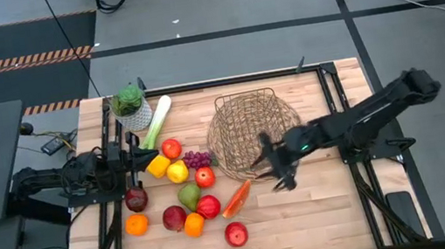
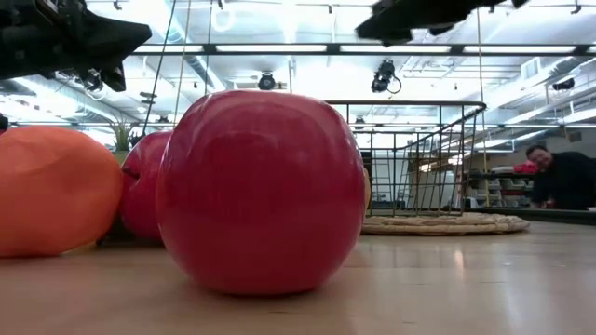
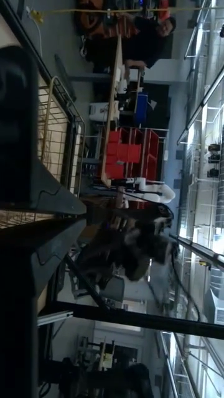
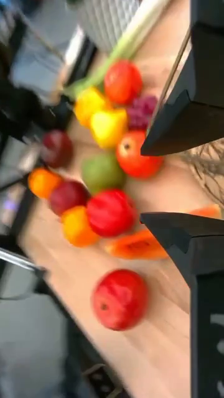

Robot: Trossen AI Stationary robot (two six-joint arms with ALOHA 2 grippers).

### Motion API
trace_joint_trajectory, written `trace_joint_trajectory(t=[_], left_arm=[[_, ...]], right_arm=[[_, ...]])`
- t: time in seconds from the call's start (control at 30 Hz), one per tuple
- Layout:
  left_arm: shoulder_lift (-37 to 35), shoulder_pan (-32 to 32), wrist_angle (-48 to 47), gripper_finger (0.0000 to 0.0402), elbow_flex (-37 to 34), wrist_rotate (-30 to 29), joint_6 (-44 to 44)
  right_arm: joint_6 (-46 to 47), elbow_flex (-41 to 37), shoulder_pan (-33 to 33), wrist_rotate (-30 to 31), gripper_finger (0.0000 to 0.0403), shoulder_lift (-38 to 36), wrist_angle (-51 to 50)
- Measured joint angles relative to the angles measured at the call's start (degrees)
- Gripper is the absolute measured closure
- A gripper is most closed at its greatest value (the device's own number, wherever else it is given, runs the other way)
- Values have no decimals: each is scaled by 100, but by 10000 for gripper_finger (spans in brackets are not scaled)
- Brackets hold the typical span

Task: Build produce basket
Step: Put the orange melon into the wire basket

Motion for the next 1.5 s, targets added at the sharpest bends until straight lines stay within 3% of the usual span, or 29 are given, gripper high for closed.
trace_joint_trajectory(t=[0.27, 0.53, 1.1, 1.5], left_arm=[[0, -1, -57, 373, 0, -1, -41], [0, 1, -181, 370, 0, 1, -45], [0, 0, -256, 373, 0, 0, -48], [0, 1, -258, 376, 0, 1, -50]], right_arm=[[-641, 1366, 266, 9, 239, 1825, -1030], [-780, 1862, 266, 24, 240, 2793, -1236], [-737, 1882, 254, 44, 252, 3055, -1335], [-738, 1882, 255, 56, 325, 3055, -1344]])
